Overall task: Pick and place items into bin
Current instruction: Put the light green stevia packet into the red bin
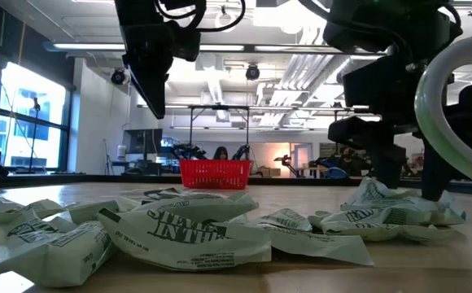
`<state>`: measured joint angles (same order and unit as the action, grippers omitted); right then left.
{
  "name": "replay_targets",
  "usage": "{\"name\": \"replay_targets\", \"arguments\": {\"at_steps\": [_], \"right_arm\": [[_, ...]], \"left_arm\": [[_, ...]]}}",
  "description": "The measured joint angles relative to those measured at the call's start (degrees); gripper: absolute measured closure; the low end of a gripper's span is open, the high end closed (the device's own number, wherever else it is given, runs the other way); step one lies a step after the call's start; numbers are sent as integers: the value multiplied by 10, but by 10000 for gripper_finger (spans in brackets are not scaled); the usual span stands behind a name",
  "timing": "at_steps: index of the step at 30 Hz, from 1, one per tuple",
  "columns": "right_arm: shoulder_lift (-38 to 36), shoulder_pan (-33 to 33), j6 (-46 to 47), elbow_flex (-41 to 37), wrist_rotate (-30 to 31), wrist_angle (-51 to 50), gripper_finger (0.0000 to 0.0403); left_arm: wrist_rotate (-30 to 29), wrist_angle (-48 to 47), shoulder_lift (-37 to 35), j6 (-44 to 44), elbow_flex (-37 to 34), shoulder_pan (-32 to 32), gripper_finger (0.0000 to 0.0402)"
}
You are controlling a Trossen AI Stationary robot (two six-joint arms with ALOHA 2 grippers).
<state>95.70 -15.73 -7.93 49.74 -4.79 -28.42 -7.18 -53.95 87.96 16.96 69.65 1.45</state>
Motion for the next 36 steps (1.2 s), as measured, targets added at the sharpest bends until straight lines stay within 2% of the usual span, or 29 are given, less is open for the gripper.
{"name": "replay_targets", "arguments": {"at_steps": [3, 6, 15, 17, 23, 30, 36], "right_arm": [[0, 0, 5, 0, 3, 0, 216], [0, 0, 22, 0, 13, -3, 231], [-1, 3, 49, 0, 34, -10, 376], [-1, 11, 79, 0, 35, -16, 395], [-16, 61, 167, 0, 85, -16, 401], [-98, 147, 203, 0, 152, -3, 401], [-144, 241, 258, 0, 159, 71, 402]], "left_arm": [[0, 0, 0, 0, 0, 0, 229], [0, 0, 0, 0, 0, 0, 229], [0, 0, 0, 0, 0, 0, 229], [0, 0, 0, 0, 0, 0, 229], [0, 0, 0, 0, 0, 0, 229], [0, 0, 0, 0, 0, 0, 229], [-2, -1, 0, 11, 0, 0, 229]]}}
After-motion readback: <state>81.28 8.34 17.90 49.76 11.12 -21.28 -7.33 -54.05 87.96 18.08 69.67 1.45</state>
